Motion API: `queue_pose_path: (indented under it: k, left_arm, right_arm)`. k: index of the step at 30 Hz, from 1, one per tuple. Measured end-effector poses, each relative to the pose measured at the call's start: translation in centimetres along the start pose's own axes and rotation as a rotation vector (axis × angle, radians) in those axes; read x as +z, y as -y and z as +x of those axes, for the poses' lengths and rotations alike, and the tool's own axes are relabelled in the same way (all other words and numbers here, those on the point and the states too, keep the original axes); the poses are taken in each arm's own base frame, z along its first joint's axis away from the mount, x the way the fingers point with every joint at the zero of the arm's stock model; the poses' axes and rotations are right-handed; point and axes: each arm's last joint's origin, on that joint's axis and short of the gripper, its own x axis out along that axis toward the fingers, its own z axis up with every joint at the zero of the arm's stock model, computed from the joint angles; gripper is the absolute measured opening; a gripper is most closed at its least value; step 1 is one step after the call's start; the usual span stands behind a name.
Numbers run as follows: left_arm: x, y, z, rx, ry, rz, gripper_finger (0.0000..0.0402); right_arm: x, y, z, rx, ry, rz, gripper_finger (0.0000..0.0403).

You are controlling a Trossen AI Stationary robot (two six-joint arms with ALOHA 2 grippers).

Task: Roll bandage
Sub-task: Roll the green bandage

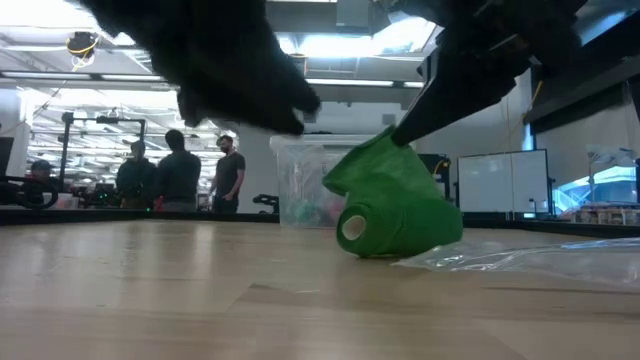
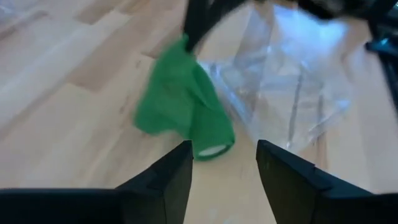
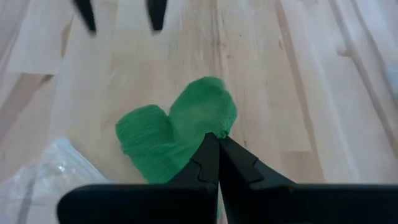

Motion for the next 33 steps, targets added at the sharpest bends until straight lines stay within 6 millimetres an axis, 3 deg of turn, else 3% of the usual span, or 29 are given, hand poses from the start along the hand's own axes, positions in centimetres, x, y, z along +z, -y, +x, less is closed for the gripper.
queue_pose_path:
  k: [6, 19, 27, 33]
  left_arm:
    - [-1.6, -0.4, 1.7, 0.039, -0.041, 0.010, 0.0163]
    - [-0.7, -2.8, 4.0, 0.124, -0.041, -0.008, 0.0155]
    - [-0.6, -3.6, 4.7, 0.004, -0.157, -0.010, 0.0155]
    - [-0.9, -4.6, 5.0, 0.025, -0.139, -0.040, 0.0155]
  right_arm:
    - [0.0, 0.1, 0.1, 0.016, -0.006, 0.056, 0.0012]
    - [0.1, 0.1, 0.1, 0.020, -0.002, 0.054, 0.0106]
    - [0.1, 0.1, 0.1, 0.020, -0.001, 0.049, 0.0111]
    - [0.1, 0.1, 0.1, 0.021, 0.001, 0.050, 0.0111]
